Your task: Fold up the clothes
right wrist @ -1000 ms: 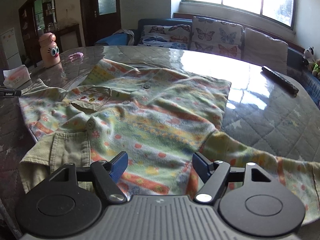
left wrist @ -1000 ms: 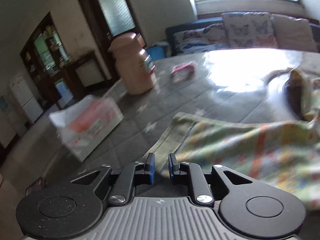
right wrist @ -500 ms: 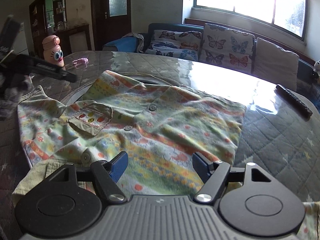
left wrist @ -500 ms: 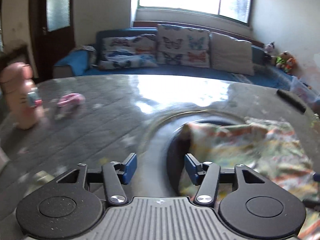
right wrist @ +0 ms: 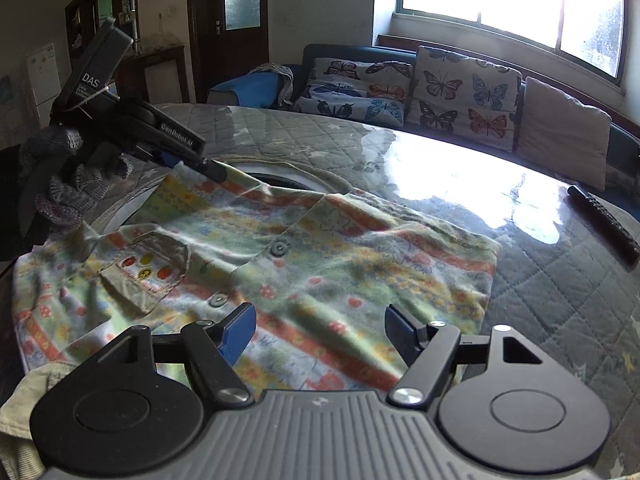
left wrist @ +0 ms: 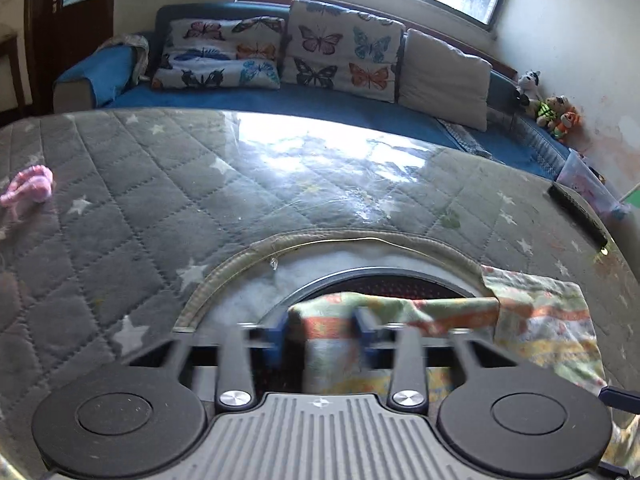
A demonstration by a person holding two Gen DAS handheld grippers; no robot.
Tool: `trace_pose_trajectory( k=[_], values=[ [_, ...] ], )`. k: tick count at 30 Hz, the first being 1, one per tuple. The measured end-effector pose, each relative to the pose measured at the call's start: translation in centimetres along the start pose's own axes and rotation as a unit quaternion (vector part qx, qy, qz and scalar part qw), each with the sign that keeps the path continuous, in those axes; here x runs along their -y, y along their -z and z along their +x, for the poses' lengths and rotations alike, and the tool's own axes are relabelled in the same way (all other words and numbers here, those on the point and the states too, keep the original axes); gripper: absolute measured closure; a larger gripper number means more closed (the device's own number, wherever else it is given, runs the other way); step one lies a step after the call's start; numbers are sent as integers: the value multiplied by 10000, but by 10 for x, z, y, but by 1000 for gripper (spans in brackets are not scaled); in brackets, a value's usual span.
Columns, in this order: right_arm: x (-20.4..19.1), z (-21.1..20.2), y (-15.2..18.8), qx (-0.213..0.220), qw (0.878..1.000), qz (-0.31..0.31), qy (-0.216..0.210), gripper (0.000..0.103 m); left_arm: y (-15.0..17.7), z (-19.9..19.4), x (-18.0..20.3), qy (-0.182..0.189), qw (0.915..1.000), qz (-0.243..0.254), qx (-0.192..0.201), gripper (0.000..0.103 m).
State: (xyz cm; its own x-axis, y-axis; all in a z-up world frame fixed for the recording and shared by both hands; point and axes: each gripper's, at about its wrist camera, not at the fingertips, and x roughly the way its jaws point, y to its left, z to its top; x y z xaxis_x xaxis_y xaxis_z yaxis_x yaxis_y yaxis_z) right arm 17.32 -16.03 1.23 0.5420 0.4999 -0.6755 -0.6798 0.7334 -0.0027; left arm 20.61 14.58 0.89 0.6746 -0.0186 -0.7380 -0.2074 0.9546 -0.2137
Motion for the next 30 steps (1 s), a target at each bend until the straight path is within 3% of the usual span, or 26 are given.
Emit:
trace_pose_trajectory(
  k=[3,6,9,12,17,22,30],
  values=[
    [6,3,-4,44,10000,30,26,30,2,-6,4,131,9997,77,189,92],
    [15,6,-9,95,9998,130,74,30,16,-30,22,429,9958,589,561,94],
    [27,7,-14,140,9995,277,103,30,29,-55,41,725,9869,1098,930,94],
    [39,7,-22,205,9989,387,179,30,49,-75,61,1021,9723,1746,1171,94],
    [67,12,-33,240,9969,622,409,30,82,-80,86,1305,9488,2700,993,94],
    [104,32,-31,93,9914,1156,604,34,99,-75,91,1367,9417,2993,705,93],
    [133,55,-27,-14,9840,1708,497,39,124,-75,95,1494,9276,3406,338,88]
  ],
)
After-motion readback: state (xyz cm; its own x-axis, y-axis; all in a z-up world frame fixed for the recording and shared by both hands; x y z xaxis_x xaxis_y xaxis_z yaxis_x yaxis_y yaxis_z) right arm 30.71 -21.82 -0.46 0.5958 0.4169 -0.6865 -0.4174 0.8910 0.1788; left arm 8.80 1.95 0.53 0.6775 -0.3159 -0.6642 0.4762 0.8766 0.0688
